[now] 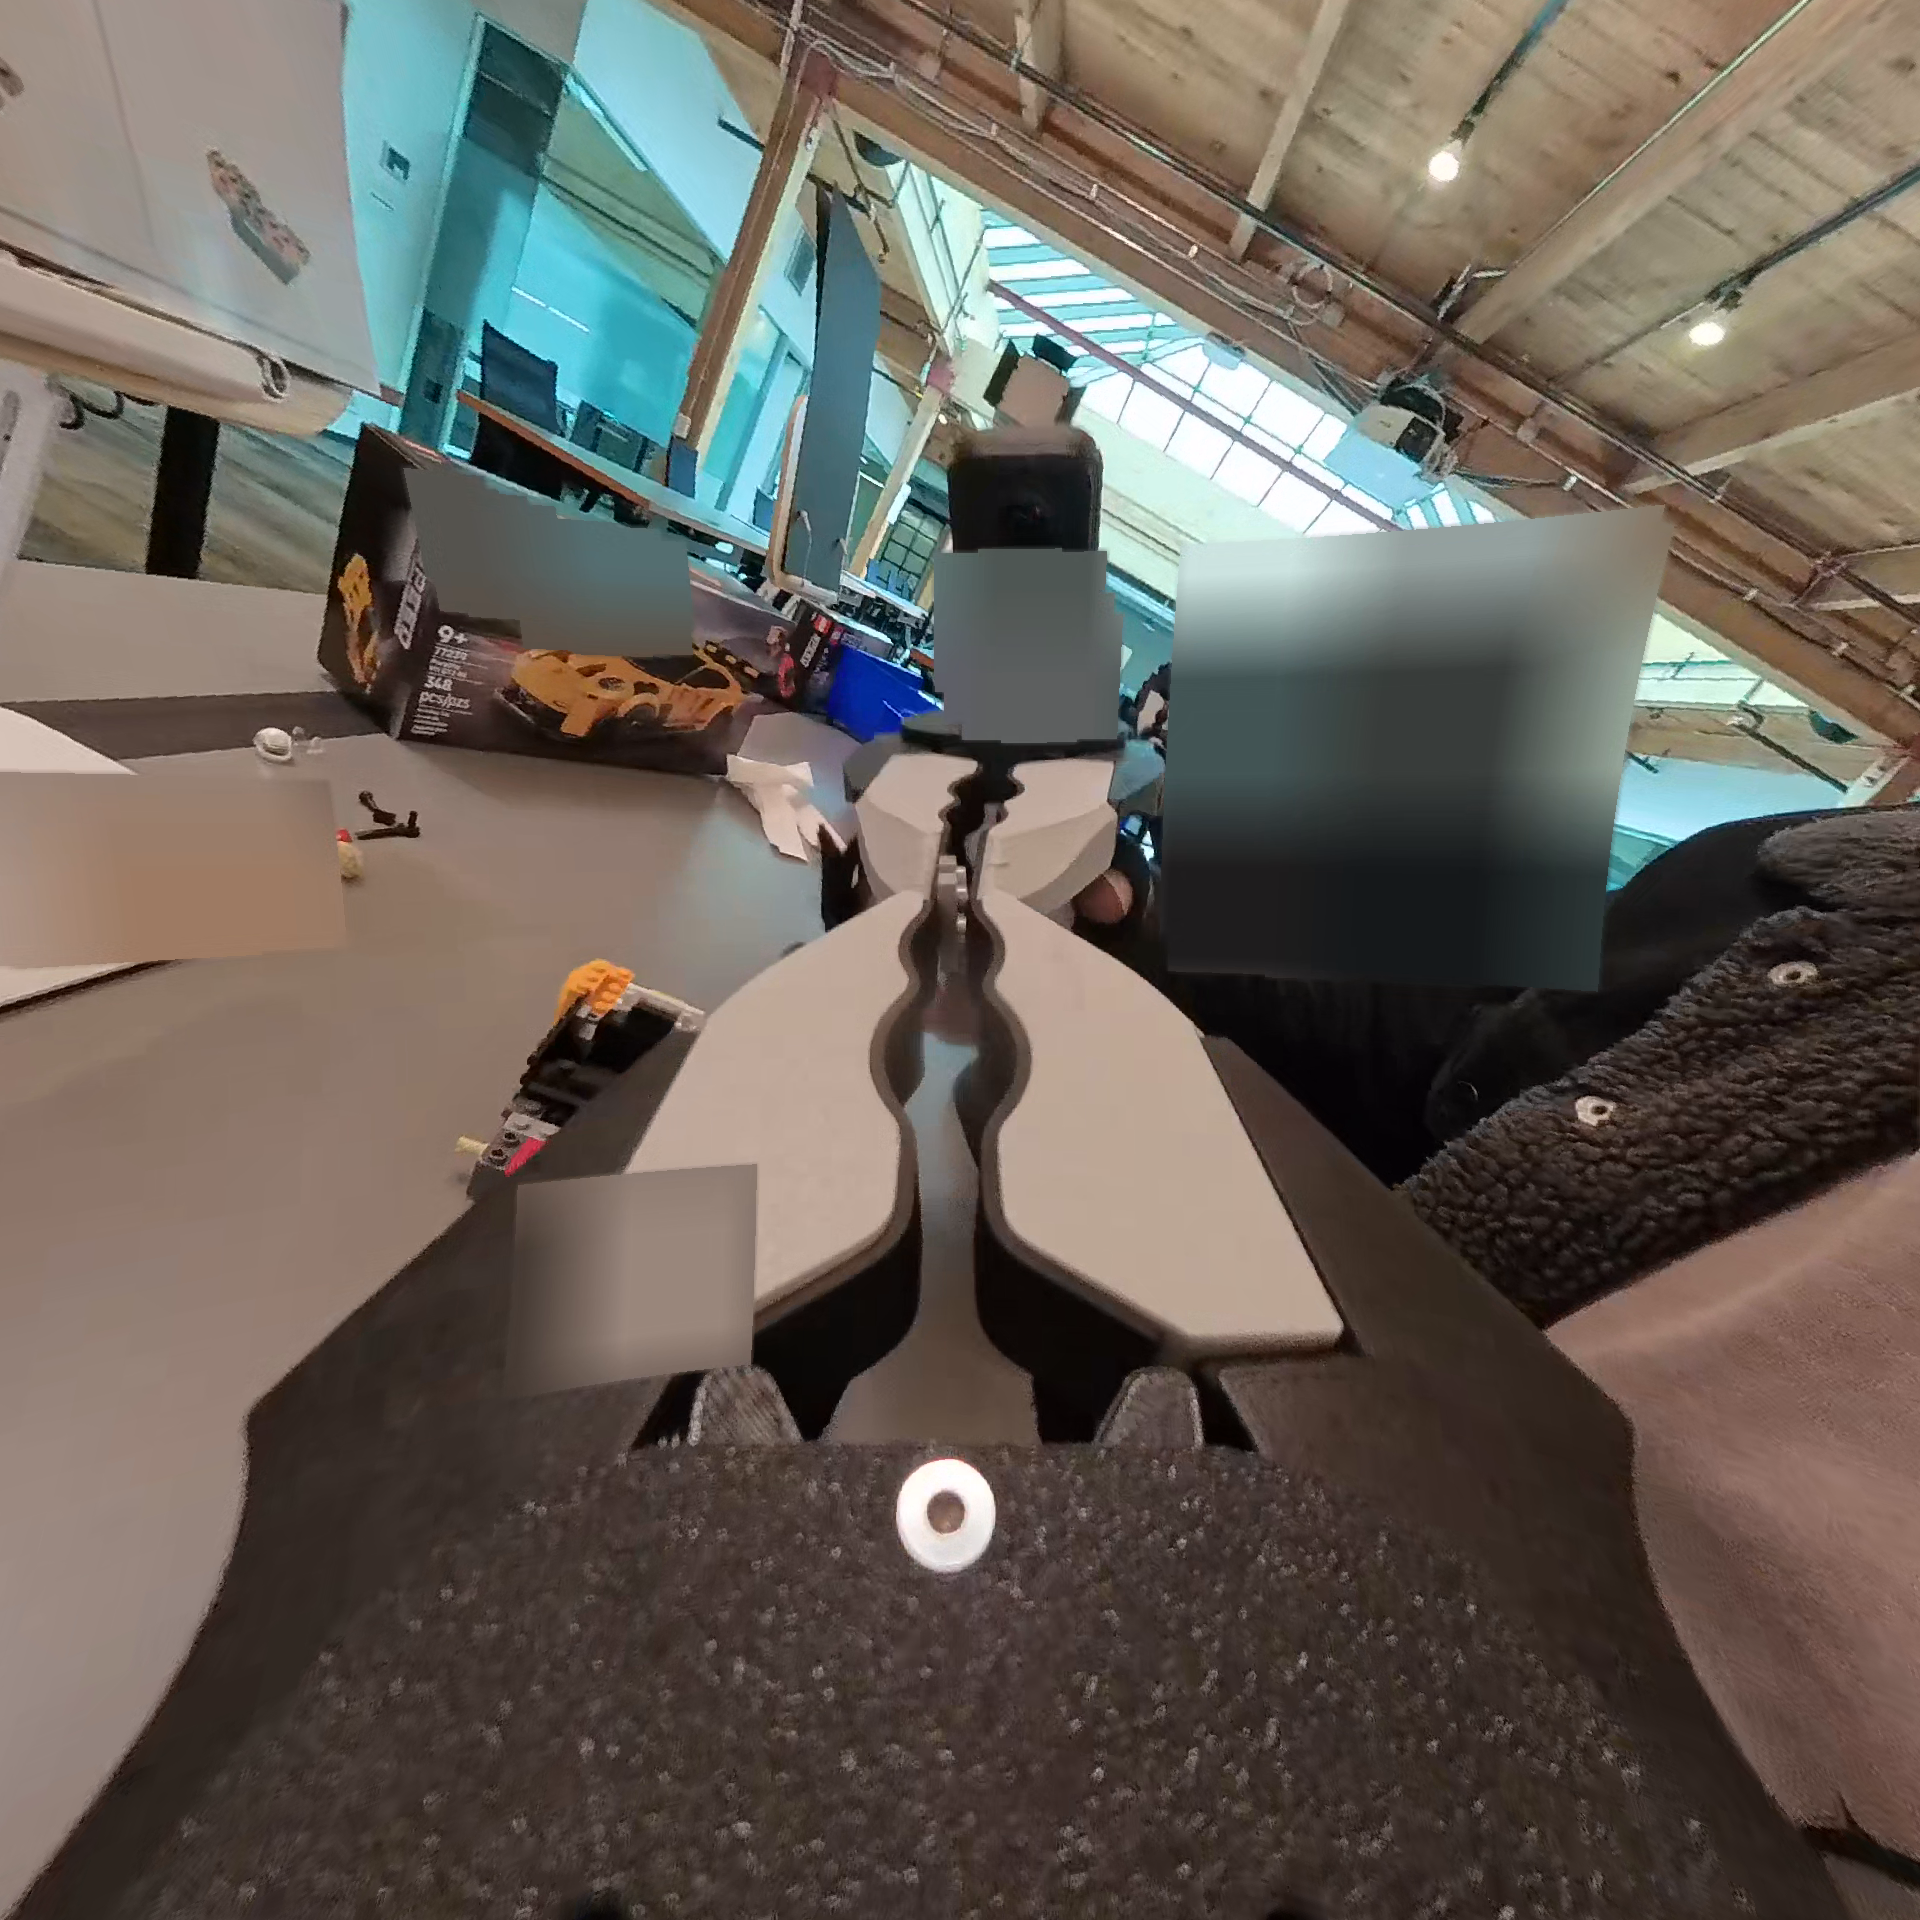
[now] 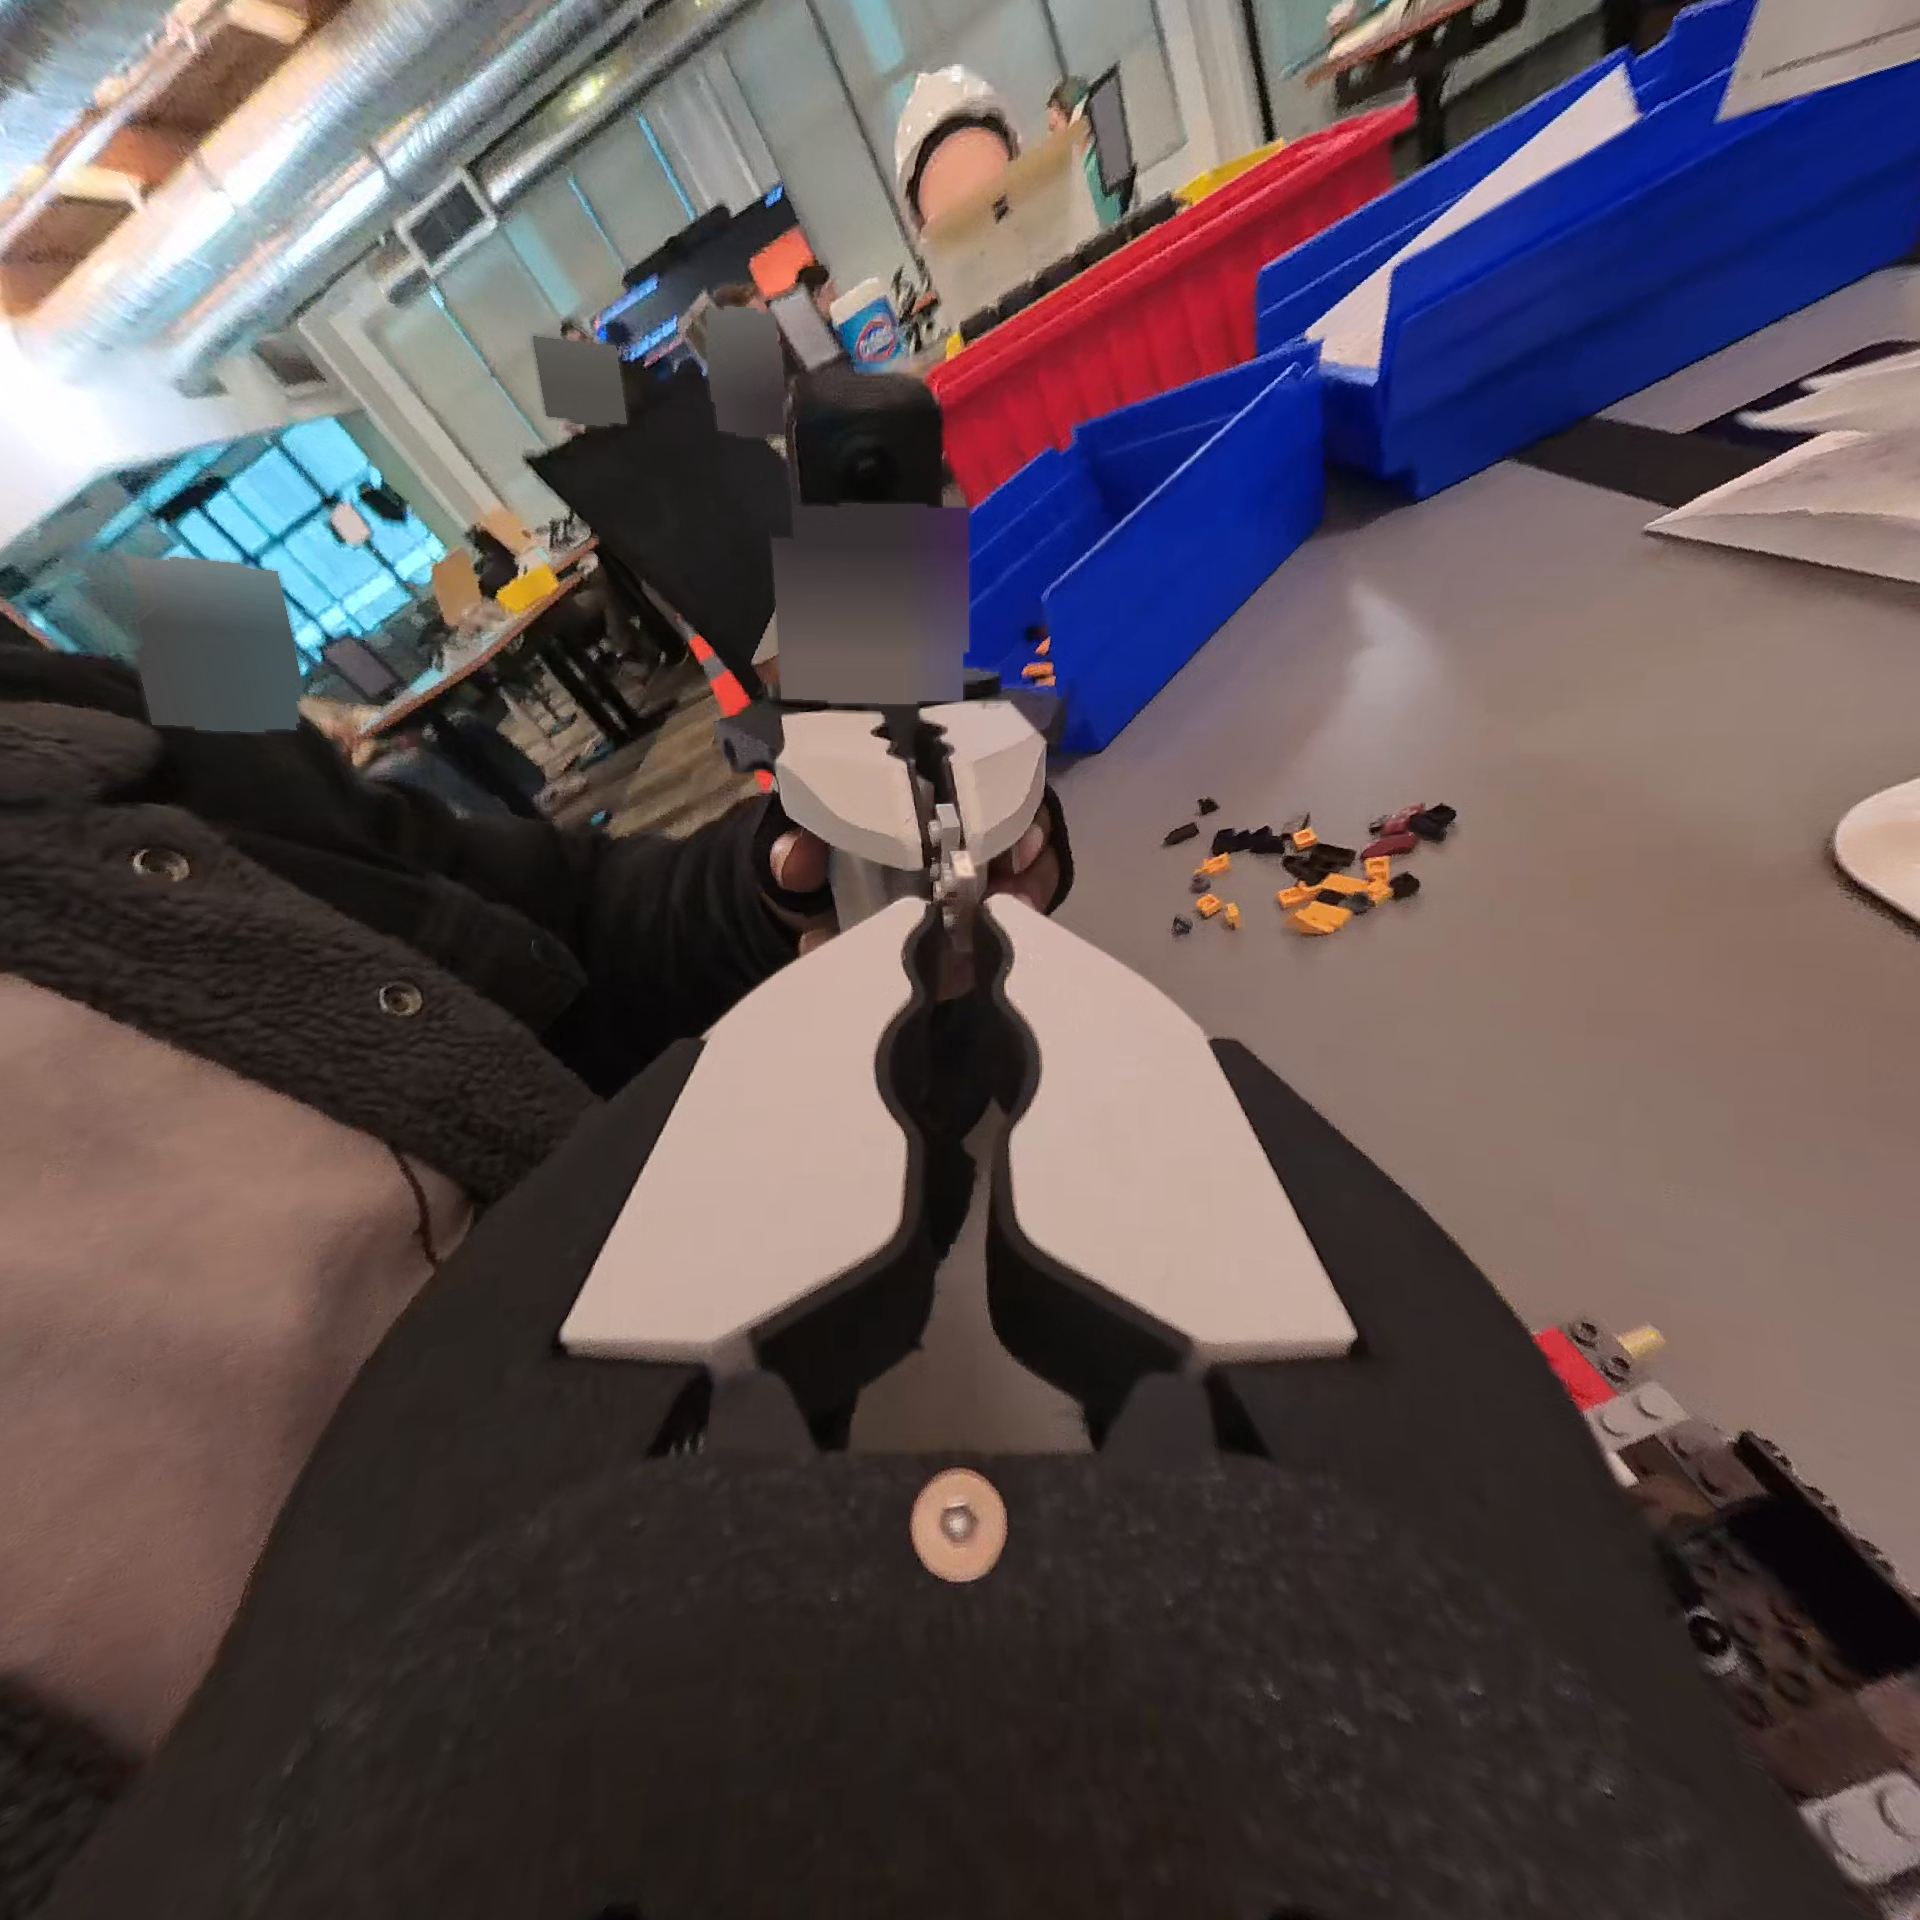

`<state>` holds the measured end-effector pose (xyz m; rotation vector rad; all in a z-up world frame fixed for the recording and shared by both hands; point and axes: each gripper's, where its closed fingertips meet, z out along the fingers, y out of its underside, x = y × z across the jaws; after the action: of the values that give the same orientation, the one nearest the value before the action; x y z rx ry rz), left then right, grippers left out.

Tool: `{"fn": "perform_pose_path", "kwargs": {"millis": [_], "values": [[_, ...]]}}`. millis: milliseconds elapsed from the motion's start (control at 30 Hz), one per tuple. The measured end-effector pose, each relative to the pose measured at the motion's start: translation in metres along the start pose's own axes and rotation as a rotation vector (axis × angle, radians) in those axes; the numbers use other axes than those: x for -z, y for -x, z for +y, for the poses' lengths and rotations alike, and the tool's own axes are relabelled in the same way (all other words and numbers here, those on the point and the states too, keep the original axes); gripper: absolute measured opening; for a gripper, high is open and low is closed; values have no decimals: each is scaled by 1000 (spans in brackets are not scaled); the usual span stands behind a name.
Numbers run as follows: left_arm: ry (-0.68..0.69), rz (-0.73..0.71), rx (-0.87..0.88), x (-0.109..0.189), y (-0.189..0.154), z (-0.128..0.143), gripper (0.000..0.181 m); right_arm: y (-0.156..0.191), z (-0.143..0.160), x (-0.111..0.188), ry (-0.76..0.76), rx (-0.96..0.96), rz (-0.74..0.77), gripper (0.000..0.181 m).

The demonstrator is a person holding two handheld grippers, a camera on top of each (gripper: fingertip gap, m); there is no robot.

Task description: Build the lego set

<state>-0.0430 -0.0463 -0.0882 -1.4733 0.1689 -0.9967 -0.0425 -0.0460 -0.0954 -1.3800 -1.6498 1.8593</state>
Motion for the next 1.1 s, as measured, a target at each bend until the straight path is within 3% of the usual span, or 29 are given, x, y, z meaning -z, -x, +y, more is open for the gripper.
{"fn": "perform_pose_path", "kwargs": {"millis": [100,233,333,433,533,667,867,967,1100], "values": [[116,16,-33,0,-1,12,10,1,14,5,213,61,-34,5],[406,9,-69,1,0,46,20,0,41,14,585,142,-65,5],[524,1,-81,0,0,69,12,0,57,13,778,170,-96,5],[584,-4,-71,2,3,81,4,-2,66,12,877,182,-118,5],[614,-25,-45,4,9,88,4,-9,72,9,895,182,-114,5],[553,-93,107,8,29,84,4,-34,74,9,781,256,32,15],[498,-129,297,11,47,87,4,-42,128,14,733,394,199,31],[498,-122,337,10,49,91,4,-45,141,8,731,410,234,35],[486,-119,357,10,49,89,4,-49,152,2,770,420,244,20]]}}
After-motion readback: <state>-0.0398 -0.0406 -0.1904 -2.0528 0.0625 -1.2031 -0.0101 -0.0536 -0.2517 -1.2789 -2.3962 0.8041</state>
